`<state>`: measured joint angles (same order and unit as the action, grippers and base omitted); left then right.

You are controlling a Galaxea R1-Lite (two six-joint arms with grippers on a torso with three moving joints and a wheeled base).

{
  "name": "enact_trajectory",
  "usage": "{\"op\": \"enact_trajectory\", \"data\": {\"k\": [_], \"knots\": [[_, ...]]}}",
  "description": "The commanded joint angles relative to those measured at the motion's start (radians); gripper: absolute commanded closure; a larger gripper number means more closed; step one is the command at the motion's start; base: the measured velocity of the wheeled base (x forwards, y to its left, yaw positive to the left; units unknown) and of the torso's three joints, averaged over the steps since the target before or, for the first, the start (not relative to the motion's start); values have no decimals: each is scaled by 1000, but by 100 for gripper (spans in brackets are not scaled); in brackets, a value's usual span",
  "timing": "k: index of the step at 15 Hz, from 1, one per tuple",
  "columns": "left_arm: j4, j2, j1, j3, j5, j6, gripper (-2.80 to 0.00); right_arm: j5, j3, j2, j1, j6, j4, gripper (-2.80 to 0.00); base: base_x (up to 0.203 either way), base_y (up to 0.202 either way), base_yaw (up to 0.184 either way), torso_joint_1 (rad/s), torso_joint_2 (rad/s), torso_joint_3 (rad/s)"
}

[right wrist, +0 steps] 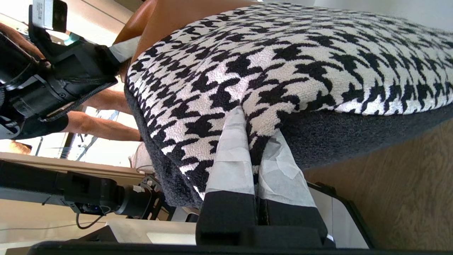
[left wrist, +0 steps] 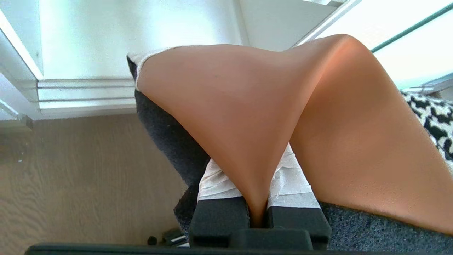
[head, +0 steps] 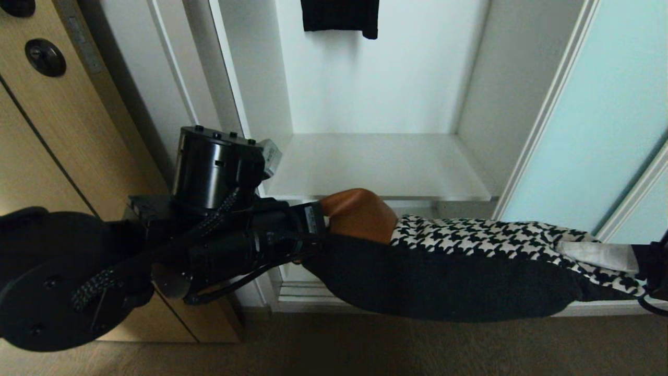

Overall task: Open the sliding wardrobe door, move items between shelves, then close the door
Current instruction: Place the pillow on the lower shelf

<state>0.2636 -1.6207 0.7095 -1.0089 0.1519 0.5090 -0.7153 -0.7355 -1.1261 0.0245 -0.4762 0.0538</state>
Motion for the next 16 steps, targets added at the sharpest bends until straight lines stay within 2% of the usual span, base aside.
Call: {"op": "enact_trajectory", "data": {"k": [1, 9, 16], "knots": [[1, 18, 3, 14, -2, -1, 0, -4, 4, 4, 2, -2, -2, 0, 0, 0, 0, 0, 0, 0], [0, 32, 13, 53, -3, 1, 0, -4, -3, -30, 2, -4, -5, 0, 0, 0, 0, 0, 0, -8], [5, -2, 13, 58, -2, 8, 0, -4, -13, -84, 2, -2, 5, 0, 0, 0, 0, 5, 2, -176]]}}
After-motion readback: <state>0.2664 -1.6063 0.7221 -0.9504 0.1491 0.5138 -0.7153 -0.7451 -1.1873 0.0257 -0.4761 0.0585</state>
